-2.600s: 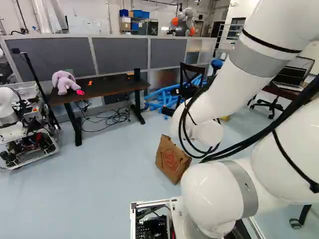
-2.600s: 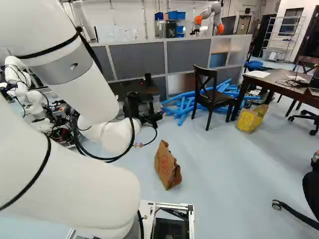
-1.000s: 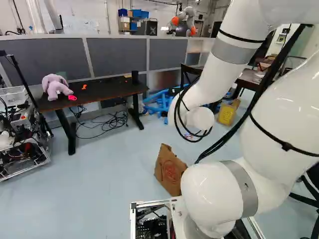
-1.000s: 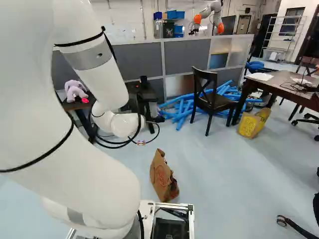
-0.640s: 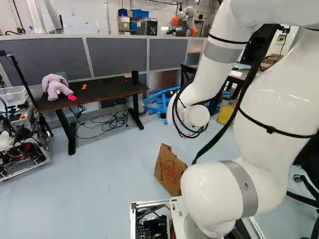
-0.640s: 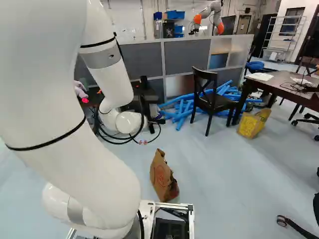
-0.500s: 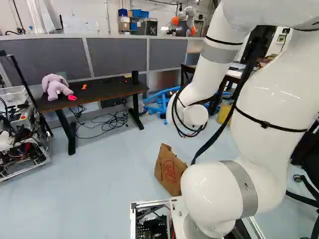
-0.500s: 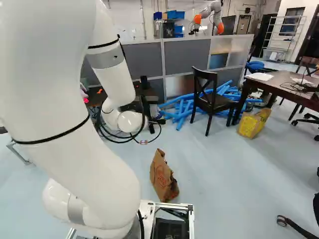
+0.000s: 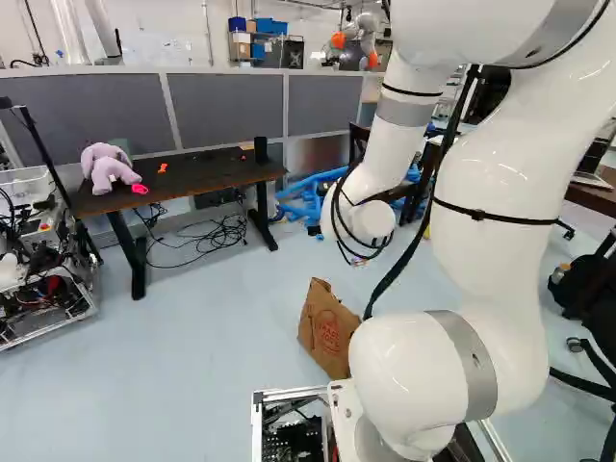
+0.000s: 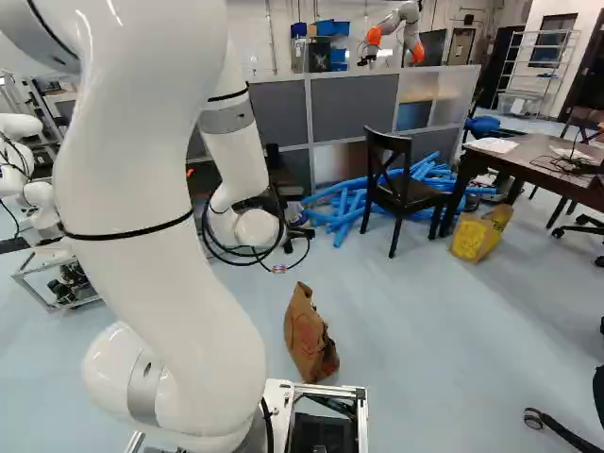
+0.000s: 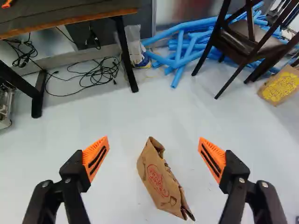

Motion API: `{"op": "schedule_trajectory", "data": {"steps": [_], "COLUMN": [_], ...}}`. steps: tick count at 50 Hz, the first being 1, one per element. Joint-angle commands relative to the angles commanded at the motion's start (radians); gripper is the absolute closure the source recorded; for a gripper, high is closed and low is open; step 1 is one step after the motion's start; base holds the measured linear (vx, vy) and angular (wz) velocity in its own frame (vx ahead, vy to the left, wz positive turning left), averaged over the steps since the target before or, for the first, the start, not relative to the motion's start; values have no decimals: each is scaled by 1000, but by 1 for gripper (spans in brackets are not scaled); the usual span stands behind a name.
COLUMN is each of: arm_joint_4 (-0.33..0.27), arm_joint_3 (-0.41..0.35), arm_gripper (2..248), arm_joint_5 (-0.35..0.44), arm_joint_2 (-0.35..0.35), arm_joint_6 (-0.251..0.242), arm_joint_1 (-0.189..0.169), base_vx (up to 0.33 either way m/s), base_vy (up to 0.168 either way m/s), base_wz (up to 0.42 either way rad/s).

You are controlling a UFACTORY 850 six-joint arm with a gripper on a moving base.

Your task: Pick up the bag on the ground and place it on the table

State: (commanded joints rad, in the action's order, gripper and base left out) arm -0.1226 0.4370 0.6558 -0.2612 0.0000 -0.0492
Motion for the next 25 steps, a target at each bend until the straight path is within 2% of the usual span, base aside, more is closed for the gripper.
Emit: {"op": "schedule_trajectory", "data": {"steps": [25], "arm_joint_4": [-94], "arm_joint_3": [66], "arm_gripper": [3], "arm_joint_5": [-62], "arm_joint_2": [-120], "arm_joint_6": [0], "arm_joint_1": [-42], "base_vx": [0], "base_vy": [0], "base_wz": [0]}}
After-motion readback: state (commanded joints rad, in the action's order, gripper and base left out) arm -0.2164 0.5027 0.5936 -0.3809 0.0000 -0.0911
